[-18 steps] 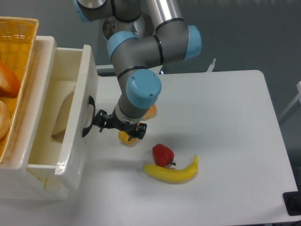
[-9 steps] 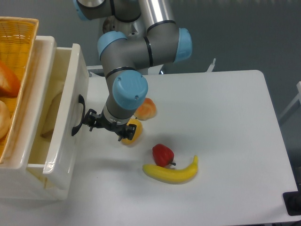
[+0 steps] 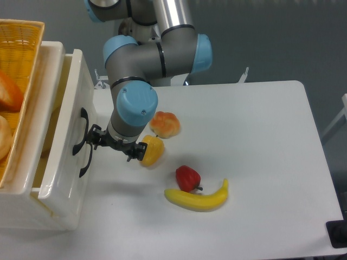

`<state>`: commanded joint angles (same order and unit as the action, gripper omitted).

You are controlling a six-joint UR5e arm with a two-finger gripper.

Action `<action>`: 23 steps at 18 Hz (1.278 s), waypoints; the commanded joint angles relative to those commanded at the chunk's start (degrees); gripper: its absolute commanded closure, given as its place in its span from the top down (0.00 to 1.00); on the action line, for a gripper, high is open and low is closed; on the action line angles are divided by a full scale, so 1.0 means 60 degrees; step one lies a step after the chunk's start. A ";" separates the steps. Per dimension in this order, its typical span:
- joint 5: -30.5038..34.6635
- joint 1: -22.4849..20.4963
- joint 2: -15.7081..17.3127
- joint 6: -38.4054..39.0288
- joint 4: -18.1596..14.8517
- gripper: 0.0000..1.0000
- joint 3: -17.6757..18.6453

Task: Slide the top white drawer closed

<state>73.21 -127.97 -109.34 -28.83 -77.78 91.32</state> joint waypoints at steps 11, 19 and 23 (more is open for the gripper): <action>-0.0087 0.0073 0.0015 0.0176 0.0000 1.00 0.0015; -0.0146 0.0132 0.0015 0.0395 0.0000 1.00 0.0015; -0.0146 0.0132 0.0015 0.0410 0.0000 1.00 0.0029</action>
<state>72.33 -127.18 -109.25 -26.37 -77.78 91.49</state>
